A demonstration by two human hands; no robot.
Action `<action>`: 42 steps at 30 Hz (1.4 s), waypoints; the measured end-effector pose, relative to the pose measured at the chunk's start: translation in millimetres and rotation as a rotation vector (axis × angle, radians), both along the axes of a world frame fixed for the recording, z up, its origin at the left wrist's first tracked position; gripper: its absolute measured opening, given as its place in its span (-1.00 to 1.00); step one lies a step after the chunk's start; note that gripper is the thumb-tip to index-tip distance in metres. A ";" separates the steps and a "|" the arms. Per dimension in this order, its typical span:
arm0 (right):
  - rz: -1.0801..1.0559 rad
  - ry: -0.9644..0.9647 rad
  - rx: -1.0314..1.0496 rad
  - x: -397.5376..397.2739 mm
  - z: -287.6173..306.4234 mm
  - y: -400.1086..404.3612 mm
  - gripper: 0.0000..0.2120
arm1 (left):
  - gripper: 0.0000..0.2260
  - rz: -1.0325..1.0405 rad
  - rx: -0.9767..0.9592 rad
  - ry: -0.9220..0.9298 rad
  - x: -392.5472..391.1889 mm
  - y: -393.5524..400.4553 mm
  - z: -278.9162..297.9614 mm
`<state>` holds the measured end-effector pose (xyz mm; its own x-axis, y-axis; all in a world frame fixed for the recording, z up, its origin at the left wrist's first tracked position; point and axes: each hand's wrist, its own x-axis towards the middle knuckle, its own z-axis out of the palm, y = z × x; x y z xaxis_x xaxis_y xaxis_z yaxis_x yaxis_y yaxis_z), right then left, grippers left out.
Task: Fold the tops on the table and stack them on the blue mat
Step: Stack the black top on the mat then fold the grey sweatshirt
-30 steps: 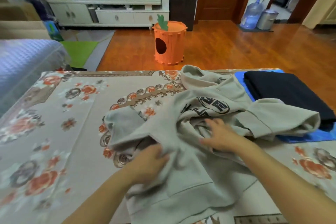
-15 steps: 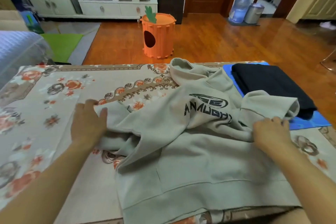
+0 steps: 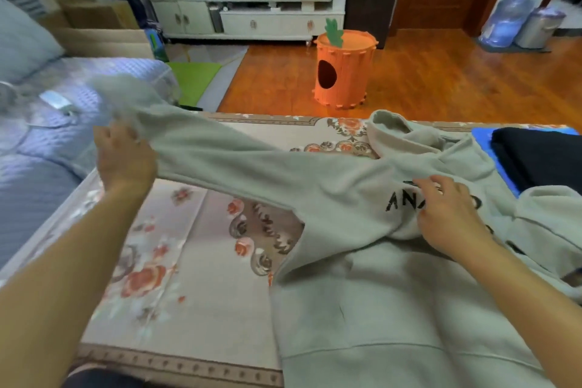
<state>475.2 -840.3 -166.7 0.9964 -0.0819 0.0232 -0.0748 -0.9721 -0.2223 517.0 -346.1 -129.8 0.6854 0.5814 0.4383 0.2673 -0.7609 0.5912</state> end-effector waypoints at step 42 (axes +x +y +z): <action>-0.182 -0.347 0.103 -158.8 -69.6 -79.2 -0.57 | -0.61 -0.934 0.370 0.410 -161.7 -125.8 -103.9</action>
<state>316.4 -919.5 -236.3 0.8995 -0.2761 0.3385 -0.1472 -0.9212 -0.3602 355.4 -471.9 -233.7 0.9228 -0.3673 0.1164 -0.3853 -0.8791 0.2806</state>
